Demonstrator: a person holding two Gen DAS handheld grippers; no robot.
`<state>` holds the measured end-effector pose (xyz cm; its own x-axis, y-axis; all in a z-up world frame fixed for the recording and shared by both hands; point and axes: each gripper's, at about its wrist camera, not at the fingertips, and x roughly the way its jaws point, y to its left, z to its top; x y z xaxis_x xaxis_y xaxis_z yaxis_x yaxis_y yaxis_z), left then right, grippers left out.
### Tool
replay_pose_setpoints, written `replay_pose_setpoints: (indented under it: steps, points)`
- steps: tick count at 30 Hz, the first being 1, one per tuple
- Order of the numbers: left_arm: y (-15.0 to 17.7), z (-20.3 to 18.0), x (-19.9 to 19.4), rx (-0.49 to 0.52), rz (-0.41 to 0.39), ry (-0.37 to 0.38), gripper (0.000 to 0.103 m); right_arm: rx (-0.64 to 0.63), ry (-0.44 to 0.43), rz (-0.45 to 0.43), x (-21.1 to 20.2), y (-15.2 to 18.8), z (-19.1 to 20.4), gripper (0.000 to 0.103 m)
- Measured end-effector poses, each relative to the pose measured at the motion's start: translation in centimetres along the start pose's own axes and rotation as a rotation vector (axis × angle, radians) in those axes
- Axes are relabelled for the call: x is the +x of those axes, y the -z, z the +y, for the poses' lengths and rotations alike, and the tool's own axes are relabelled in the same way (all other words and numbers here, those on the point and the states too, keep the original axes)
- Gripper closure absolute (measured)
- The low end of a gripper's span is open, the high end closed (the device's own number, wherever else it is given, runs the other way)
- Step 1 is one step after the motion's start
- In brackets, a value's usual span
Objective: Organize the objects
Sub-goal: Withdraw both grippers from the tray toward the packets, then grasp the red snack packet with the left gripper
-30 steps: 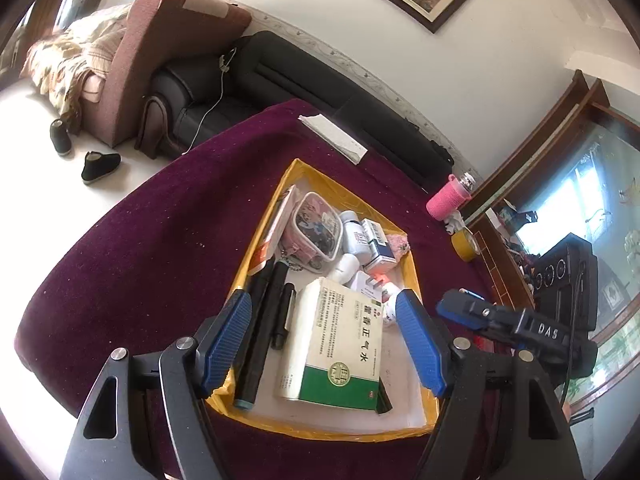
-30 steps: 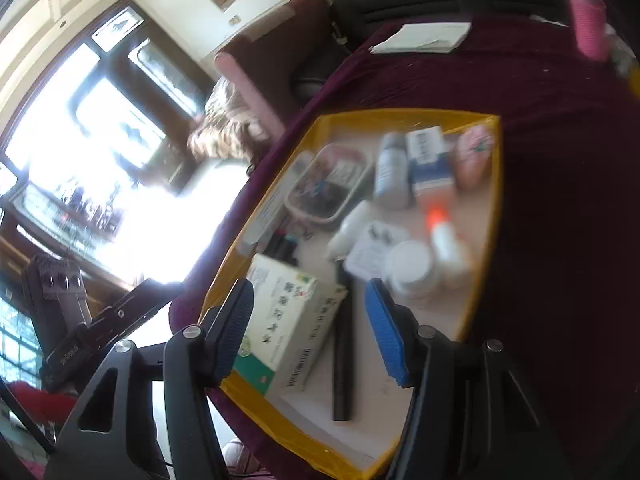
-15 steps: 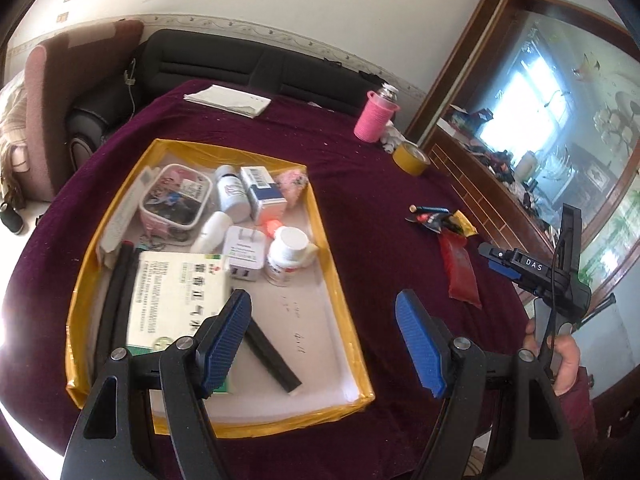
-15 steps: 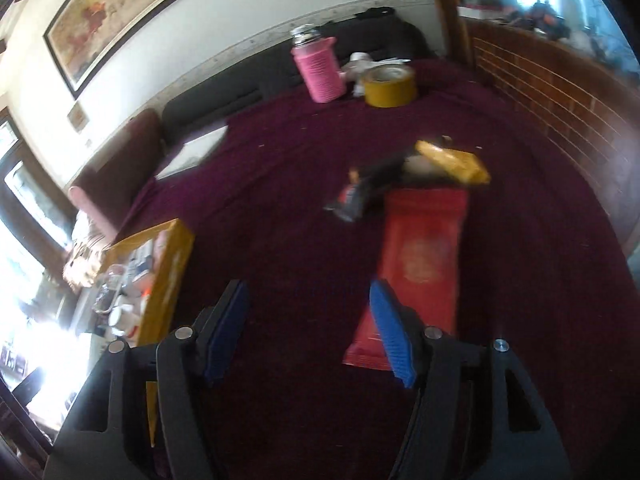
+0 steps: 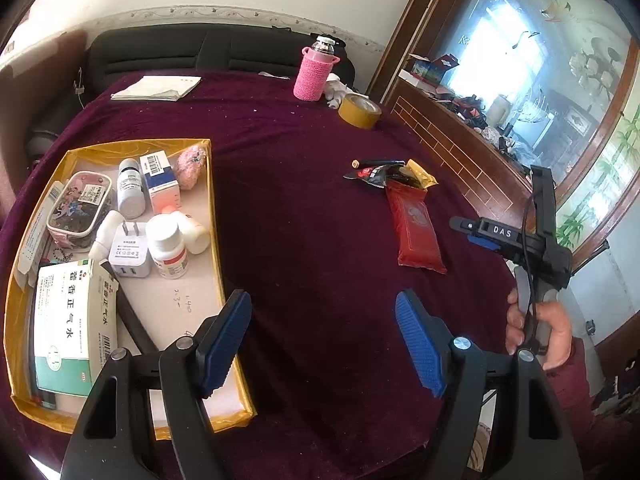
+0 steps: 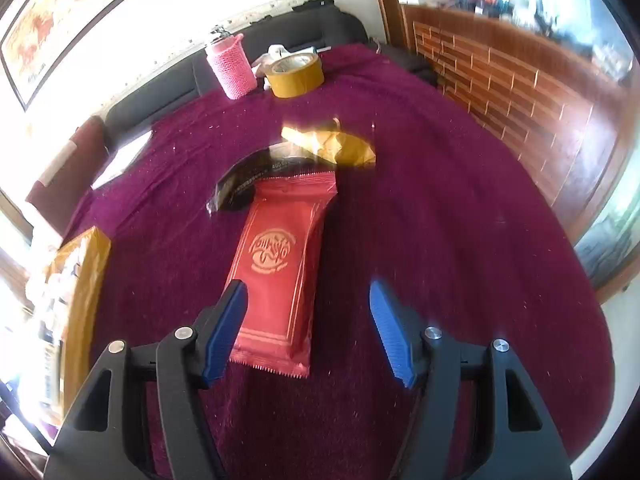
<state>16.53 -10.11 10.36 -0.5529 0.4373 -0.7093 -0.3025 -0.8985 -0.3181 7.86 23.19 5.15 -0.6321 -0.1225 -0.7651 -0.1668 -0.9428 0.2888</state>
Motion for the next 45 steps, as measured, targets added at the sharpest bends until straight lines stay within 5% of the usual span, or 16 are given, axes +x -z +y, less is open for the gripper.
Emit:
replay_pose_setpoints:
  steps: [6, 12, 16, 18, 21, 24, 29, 37, 39, 42, 45]
  points:
    - [0.6, -0.6, 1.4, -0.026, 0.036, 0.007, 0.034, 0.085, -0.064, 0.073, 4.0, -3.2, -2.2, 0.04]
    - [0.8, -1.3, 1.2, -0.006, 0.032, -0.018, 0.034, 0.009, -0.138, 0.187, 7.8, -3.3, 3.0, 0.034]
    - [0.8, -1.4, 1.2, -0.008, 0.039, -0.019, 0.034, -0.097, -0.383, 0.262, 7.1, -1.6, 7.5, 0.035]
    - [0.8, -1.3, 1.2, -0.009, 0.039, -0.017, 0.034, -0.12, -0.416, 0.221, 5.3, -1.8, 8.1, 0.034]
    - [0.9, -1.2, 1.2, -0.013, 0.038, -0.005, 0.034, -0.114, -0.284, 0.04, 1.4, -4.2, 5.6, 0.034]
    - [1.0, -0.7, 1.5, -0.039, 0.046, 0.024, 0.034, -0.11, -0.123, -0.021, 0.2, -6.3, 2.7, 0.034]
    - [1.3, -0.3, 2.3, -0.083, 0.07, 0.05, 0.034, -0.083, 0.029, -0.003, 2.1, -8.6, -0.9, 0.034]
    - [1.4, -0.6, 1.8, -0.076, 0.06, 0.015, 0.034, 0.141, 0.027, 0.1, 9.0, -12.7, -3.7, 0.034]
    - [1.3, -0.5, 1.9, -0.079, 0.061, 0.011, 0.034, 0.089, 0.092, 0.174, 10.6, -12.3, -3.1, 0.034]
    - [1.0, -0.4, 2.5, -0.084, 0.071, 0.014, 0.034, -0.078, 0.168, 0.168, 10.0, -11.2, -0.9, 0.039]
    - [0.8, -0.6, 3.0, -0.075, 0.084, 0.025, 0.034, -0.15, 0.141, 0.231, 8.5, -9.4, 0.0, 0.04]
